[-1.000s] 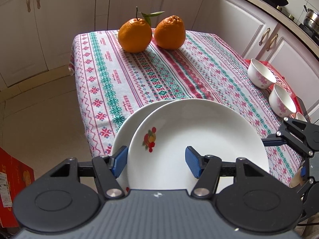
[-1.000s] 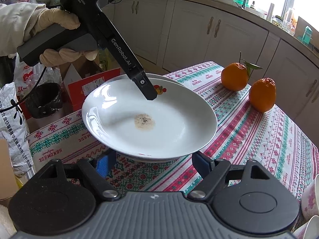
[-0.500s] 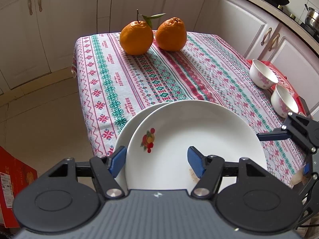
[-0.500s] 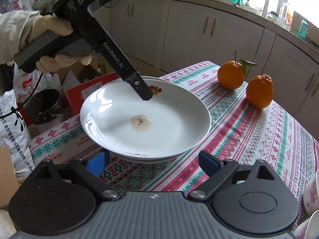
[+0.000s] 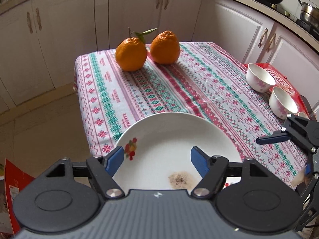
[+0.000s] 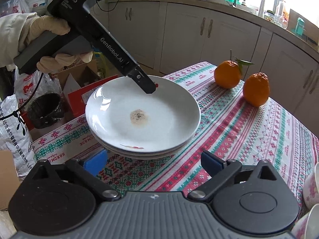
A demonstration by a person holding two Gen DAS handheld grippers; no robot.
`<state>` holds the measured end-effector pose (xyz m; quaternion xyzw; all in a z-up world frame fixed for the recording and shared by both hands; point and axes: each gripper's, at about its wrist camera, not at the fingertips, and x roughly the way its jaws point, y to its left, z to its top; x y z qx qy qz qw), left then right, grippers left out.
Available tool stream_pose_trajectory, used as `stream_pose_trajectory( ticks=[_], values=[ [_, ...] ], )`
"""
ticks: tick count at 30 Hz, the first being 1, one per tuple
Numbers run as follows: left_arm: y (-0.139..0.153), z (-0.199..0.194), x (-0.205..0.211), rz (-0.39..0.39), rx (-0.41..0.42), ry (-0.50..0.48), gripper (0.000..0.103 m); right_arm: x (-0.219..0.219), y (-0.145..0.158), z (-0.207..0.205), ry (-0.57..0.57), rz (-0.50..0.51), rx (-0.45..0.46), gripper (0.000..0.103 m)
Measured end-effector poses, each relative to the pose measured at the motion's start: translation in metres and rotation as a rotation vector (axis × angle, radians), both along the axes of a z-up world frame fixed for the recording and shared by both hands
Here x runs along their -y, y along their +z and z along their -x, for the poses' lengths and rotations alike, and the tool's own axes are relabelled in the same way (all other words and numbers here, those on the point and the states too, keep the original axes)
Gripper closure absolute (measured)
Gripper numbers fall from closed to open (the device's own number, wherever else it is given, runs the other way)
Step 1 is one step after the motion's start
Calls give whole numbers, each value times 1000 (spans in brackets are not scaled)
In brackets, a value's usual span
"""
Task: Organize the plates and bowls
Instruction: 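Move the right gripper to a white bowl beside the red box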
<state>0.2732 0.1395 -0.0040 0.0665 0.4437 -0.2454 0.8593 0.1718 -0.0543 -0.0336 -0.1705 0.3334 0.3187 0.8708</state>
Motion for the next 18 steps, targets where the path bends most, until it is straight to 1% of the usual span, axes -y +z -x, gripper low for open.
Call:
stream_pose_trajectory(
  ticks=[3,5,8,10,12,14,18],
  values=[
    [5,15,14,-25,52,-17,27,10,6,5,-29,-16,15,0],
    [10,29,25,-50,107,-29,22,17,11,8,-49,-25,26,0],
    [17,52,45,-58,178,-56,20,31,21,16,-89,-27,59,0],
    [19,68,58,-48,210,-74,19,41,25,21,-116,-26,80,0],
    [21,82,70,-25,225,-90,18,55,31,28,-142,-34,97,0],
    [21,96,84,6,234,-109,12,71,35,36,-172,-45,109,0],
    [21,119,119,26,251,-164,11,103,39,53,-239,-55,131,0]
  ],
)
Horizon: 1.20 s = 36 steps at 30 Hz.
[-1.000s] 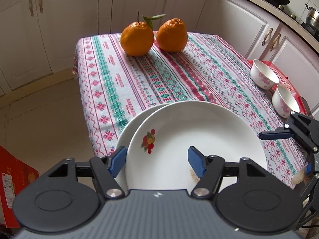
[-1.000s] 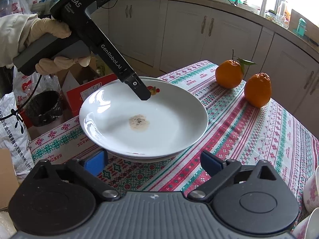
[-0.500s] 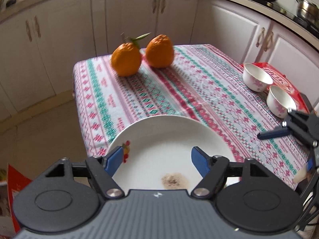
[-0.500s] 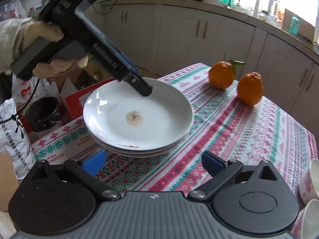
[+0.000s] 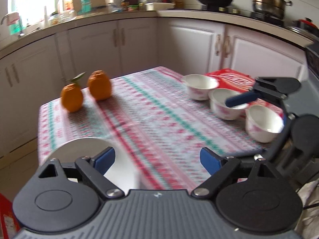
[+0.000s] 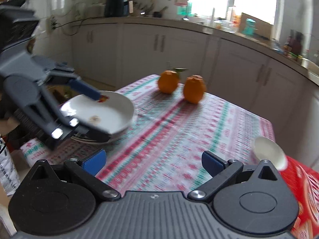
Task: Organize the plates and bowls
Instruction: 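Move the right gripper to a white bowl beside the red box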
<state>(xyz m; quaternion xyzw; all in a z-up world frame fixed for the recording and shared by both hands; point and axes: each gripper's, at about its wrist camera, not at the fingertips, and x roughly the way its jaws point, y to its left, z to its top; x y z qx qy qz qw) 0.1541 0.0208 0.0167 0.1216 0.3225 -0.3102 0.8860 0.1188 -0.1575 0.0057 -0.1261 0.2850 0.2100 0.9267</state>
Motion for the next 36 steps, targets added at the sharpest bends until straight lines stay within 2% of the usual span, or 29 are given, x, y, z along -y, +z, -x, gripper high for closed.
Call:
stream_pose_trajectory(
  ticks=[5,11,15,19,31,36],
  values=[
    [-5,9,35,56,-30,-57,11,47,-4,18,-106,-4,-12,0],
    [-12,19,78,74,-18,-117,10,102,-8,41,-233,16,-21,0],
    [-27,32,110,48,-6,-166,10,136,-13,50,-319,-7,-40,0],
    [-43,40,133,50,-41,-199,10,161,-21,54,-375,-59,-69,0],
    [-68,53,182,-5,-1,-258,10,201,-41,38,-390,-251,-192,0],
    [-74,53,195,-3,16,-273,11,211,-47,25,-383,-288,-243,7]
  ],
)
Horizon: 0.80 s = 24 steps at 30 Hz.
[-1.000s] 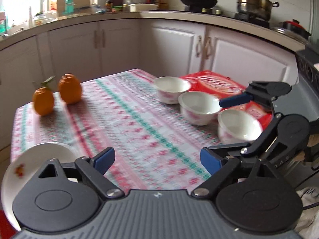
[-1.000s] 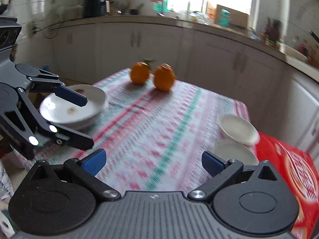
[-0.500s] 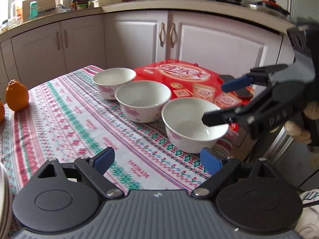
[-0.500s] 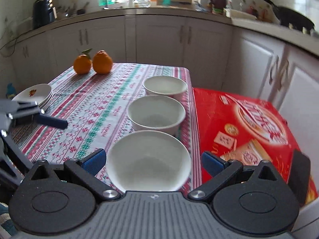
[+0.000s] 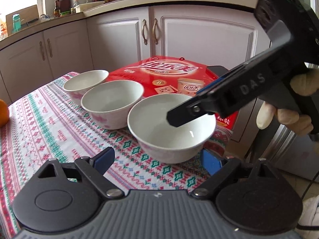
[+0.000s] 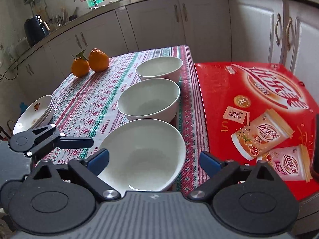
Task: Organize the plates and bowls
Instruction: 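Move the right gripper to a white bowl beside the red box, then grasp the white bowl rim with the right gripper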
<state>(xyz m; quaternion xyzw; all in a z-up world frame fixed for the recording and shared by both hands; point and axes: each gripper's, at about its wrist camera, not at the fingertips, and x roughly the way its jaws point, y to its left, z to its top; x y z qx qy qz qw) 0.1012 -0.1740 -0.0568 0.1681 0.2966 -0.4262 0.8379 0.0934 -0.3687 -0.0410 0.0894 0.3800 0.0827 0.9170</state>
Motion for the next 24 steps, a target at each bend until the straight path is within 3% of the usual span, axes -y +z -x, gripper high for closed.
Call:
stream_pose_trajectory(
  ticks=[4,11,24],
  values=[
    [-4,-1,5,14,-10,-14,16,4,-1,-7,24,-30,-25,19],
    [-6,0,9,27,-23,-48,25,7,-2,-22,50,-29,-56,30],
    [-5,0,13,23,-18,-64,26,10,-3,-30,69,-46,-85,32]
  ],
)
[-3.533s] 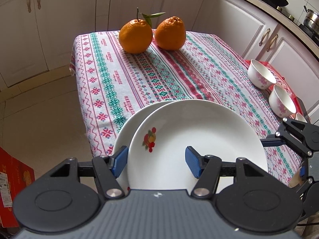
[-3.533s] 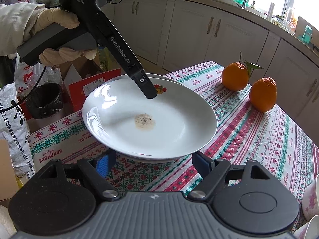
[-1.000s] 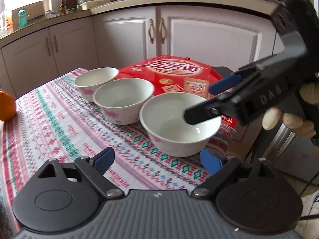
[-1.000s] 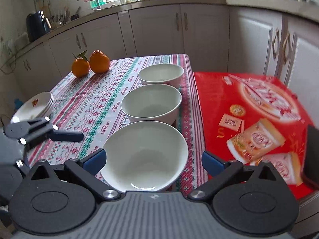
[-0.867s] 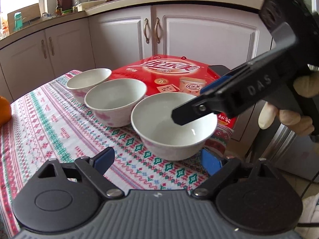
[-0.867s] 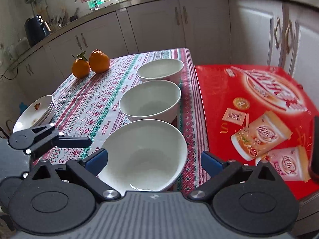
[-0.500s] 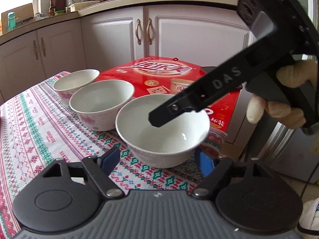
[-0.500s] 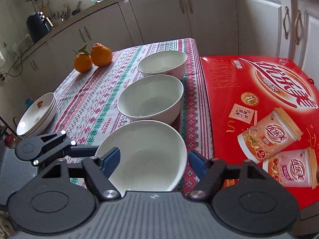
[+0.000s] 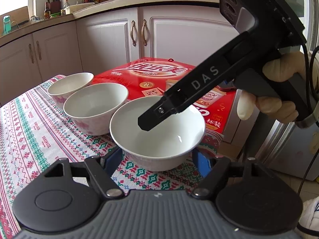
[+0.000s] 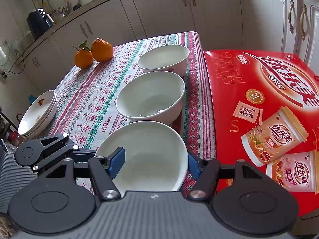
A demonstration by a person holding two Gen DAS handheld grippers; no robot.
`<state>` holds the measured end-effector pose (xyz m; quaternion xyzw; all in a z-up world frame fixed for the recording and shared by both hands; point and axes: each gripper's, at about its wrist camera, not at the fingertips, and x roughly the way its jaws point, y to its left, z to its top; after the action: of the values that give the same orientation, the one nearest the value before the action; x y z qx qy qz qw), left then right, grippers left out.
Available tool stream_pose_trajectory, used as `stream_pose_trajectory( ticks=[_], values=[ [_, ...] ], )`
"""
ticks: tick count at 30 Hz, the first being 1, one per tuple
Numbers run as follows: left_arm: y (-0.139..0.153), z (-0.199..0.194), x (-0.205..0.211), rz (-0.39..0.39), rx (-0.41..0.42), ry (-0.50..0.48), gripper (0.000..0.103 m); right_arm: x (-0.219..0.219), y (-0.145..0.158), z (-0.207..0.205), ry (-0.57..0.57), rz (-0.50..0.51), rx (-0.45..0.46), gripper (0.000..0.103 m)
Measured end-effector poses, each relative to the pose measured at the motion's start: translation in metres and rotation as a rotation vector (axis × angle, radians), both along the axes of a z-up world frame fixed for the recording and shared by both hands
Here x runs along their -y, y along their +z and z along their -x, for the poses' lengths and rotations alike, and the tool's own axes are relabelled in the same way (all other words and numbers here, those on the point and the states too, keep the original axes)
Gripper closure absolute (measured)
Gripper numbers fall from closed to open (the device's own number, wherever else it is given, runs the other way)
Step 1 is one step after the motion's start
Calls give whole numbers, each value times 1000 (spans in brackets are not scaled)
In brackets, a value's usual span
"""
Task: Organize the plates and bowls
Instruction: 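Grasp the white bowl rim with the right gripper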
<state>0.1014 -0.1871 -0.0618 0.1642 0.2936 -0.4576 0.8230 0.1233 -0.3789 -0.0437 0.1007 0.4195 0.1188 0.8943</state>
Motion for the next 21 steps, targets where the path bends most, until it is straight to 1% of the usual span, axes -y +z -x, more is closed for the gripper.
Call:
stream_pose_trajectory(
  ticks=[7,14,21],
  values=[
    [2,0,-3,-3,-9,-4,26,-3,3,2,2,-14,-2,32],
    [11,3,-17,-5,-6,0,26,-14,10,4,24,-20,9,32],
    [19,6,-41,-6,-9,46,26,-37,18,0,75,-31,29,32]
  ],
)
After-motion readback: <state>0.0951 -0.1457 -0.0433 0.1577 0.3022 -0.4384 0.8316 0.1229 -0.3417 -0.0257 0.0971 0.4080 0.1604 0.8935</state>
